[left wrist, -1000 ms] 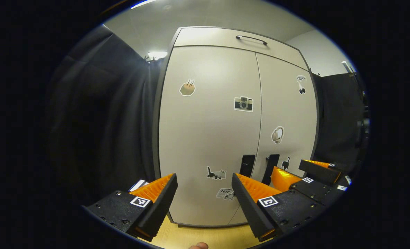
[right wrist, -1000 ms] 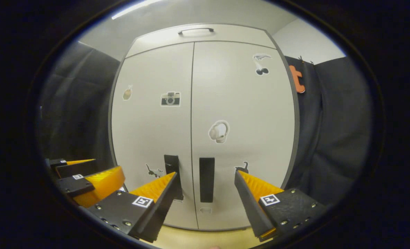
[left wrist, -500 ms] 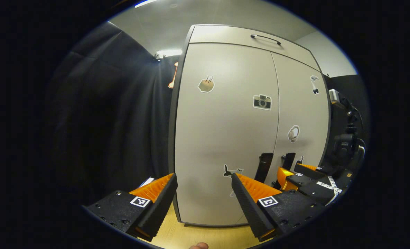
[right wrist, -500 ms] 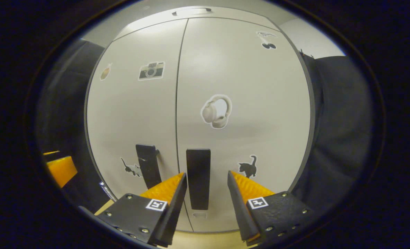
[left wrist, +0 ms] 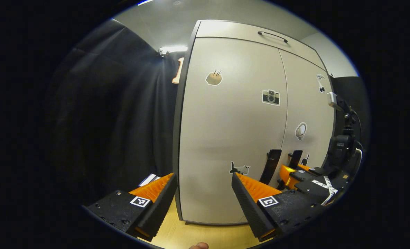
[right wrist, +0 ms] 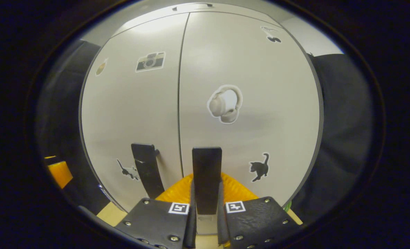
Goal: Open the right door of the double-door shoe cabinet with the right hand, and open the left door with the left hand.
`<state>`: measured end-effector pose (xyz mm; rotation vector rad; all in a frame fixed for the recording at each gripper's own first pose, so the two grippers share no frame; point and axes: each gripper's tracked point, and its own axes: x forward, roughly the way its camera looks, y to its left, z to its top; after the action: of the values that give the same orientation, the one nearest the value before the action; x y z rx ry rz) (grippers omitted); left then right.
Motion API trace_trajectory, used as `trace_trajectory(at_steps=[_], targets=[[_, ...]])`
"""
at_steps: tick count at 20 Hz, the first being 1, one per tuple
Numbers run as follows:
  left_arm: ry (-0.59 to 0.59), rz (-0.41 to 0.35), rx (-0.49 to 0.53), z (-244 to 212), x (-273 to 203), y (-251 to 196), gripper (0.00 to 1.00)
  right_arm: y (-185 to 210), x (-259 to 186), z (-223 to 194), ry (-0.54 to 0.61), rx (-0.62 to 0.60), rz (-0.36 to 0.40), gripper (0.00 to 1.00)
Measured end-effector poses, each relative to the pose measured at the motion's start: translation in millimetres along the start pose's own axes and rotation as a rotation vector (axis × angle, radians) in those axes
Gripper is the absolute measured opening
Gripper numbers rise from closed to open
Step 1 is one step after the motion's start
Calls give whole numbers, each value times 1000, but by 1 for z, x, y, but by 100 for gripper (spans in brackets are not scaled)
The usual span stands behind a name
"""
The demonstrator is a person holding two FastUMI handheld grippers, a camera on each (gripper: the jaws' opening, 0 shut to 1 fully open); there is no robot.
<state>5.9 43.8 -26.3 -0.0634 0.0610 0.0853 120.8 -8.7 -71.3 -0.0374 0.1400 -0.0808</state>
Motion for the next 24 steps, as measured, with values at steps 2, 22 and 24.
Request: trace_trajectory(at_steps=[2, 22, 24], targets=[[5, 2, -4, -1, -2, 2, 98, -1, -2, 1, 5, 29, 0, 24], [25, -75, -23, -8, -37, -21, 98, -18, -40, 4, -9, 30, -33, 14], [27, -83, -25, -9, -38, -24, 98, -20, -42, 5, -10, 33, -32, 14]])
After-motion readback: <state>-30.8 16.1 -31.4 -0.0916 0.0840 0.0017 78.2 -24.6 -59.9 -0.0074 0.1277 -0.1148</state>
